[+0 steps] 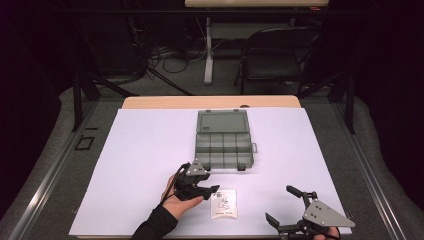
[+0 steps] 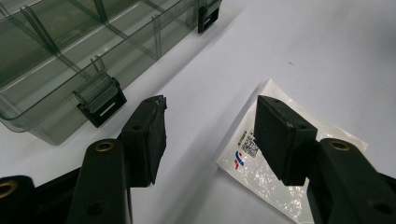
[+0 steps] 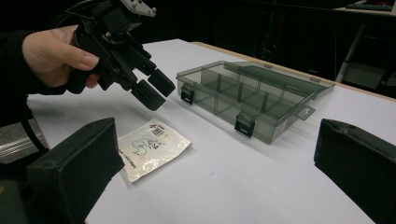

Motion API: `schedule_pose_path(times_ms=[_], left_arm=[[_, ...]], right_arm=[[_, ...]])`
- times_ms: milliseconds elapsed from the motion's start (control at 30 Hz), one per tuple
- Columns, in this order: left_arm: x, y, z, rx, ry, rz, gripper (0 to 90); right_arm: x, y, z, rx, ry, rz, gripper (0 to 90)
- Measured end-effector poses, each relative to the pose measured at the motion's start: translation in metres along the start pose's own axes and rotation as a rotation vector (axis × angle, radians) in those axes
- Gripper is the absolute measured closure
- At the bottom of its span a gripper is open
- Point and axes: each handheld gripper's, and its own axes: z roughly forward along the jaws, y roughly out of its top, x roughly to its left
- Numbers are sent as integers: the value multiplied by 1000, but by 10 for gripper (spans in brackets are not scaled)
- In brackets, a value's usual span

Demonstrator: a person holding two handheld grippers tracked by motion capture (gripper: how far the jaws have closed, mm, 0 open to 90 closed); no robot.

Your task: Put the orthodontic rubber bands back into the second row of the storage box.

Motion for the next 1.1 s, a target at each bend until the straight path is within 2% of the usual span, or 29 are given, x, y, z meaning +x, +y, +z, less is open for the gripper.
schedule_pose_path(times_ms=[67, 133, 233, 367, 600, 733, 800, 833, 1100], left_arm=[[0, -1, 2, 11, -5, 9, 468], [0, -2, 4, 13, -18, -6, 470], [-1, -4, 8, 22, -30, -2, 492], [-5, -6, 12, 24, -68, 3, 570], [-4, -9, 16, 43, -90, -5, 673], [-5, -10, 19, 66, -88, 18, 731], [-6, -11, 20, 75, -71, 52, 756], [-6, -11, 19, 78, -70, 55, 771], [-8, -11, 19, 77, -61, 88, 869]], right_arm=[[0, 0, 0, -1, 1, 0, 0], [0, 0, 0, 3, 2, 1, 0], [0, 0, 0, 9, 4, 2, 0], [0, 0, 0, 5, 5, 5, 0], [0, 0, 0, 7, 8, 11, 0], [0, -1, 1, 5, 9, 12, 0], [0, -1, 1, -1, 8, 13, 0], [-1, -1, 0, 14, 10, 11, 0], [-1, -1, 1, -1, 6, 12, 0]])
